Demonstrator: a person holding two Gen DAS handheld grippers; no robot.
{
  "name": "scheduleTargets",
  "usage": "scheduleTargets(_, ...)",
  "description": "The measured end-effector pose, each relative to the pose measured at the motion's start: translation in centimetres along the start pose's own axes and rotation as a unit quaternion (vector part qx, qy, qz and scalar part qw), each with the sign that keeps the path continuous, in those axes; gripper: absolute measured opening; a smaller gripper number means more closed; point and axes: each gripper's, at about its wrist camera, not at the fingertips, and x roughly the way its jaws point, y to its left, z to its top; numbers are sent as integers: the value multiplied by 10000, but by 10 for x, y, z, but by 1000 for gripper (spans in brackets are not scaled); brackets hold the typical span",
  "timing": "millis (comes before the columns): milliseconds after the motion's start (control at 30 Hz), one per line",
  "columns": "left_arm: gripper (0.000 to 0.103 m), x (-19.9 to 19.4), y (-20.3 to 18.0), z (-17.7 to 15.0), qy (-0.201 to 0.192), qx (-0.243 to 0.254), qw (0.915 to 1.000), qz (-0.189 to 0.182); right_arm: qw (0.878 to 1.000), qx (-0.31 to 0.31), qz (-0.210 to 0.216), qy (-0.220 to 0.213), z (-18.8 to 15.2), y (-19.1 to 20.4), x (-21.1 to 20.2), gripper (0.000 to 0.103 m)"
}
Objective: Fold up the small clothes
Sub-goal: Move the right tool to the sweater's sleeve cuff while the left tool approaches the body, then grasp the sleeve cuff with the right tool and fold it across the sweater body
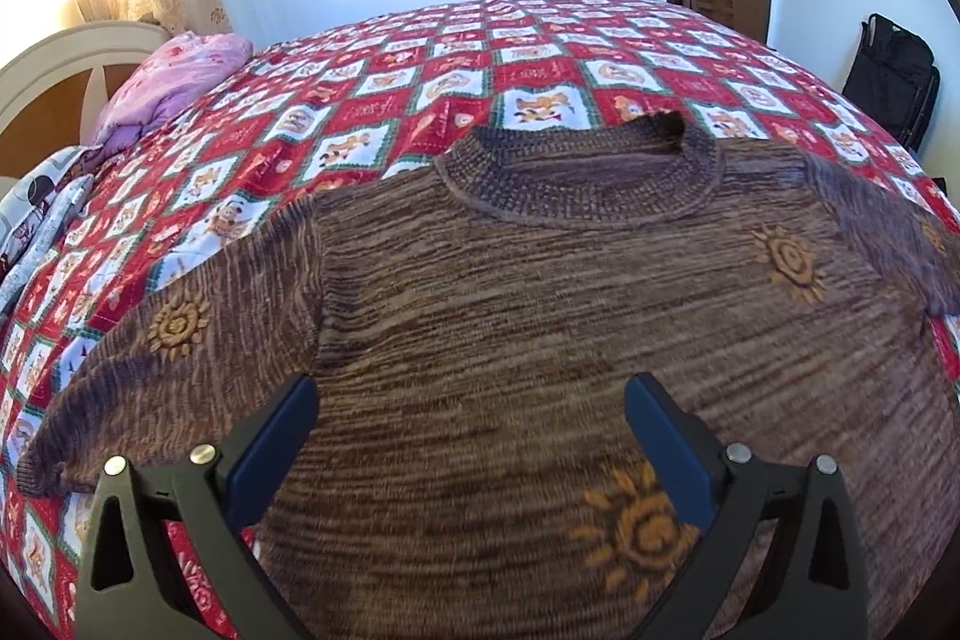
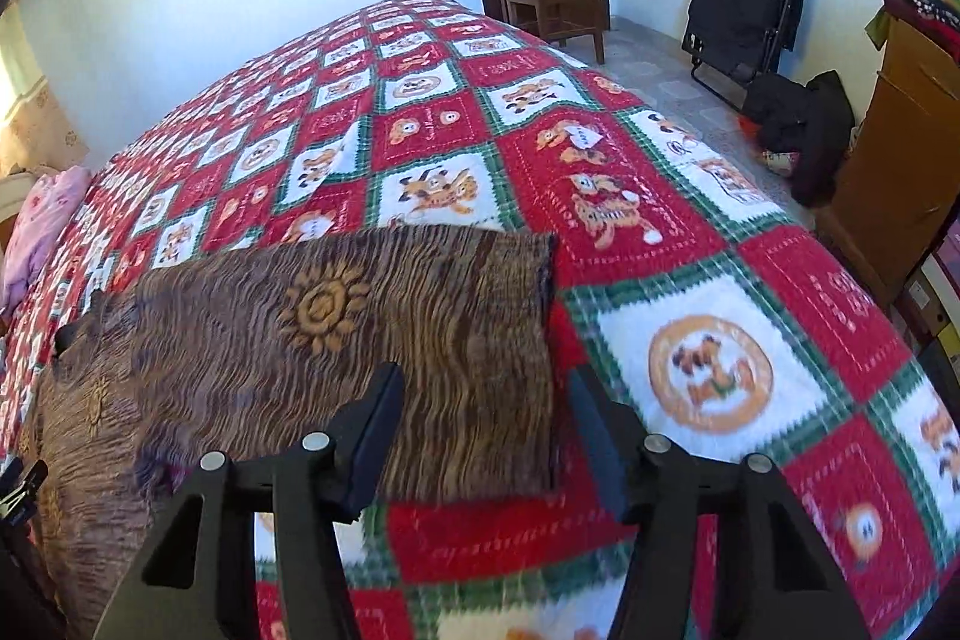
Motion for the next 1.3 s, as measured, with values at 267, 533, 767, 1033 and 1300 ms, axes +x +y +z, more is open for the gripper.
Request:
scheduleTargets(267, 103, 14, 7, 1, 102, -223, 9997, -34, 9996, -174, -138, 194, 11, -1, 21, 52)
scheduleTargets(533, 103, 22, 7, 2, 224, -234, 9993, -198, 9980, -440, -400, 223, 15, 8, 23, 33)
scheduleTargets(767, 103, 26, 9, 1, 309, -306, 9985, -346, 9988, -320, -23, 371, 16, 10, 20, 33)
scheduleTargets(1033, 103, 31, 11, -1, 427, -415, 9964, -595, 9982, -403, -256, 359, 14, 16, 26, 27)
scheduleTargets(1300, 103, 30, 13, -3, 382, -465, 9959, -672, 9953, -917, -226, -226, 17, 51, -5, 11)
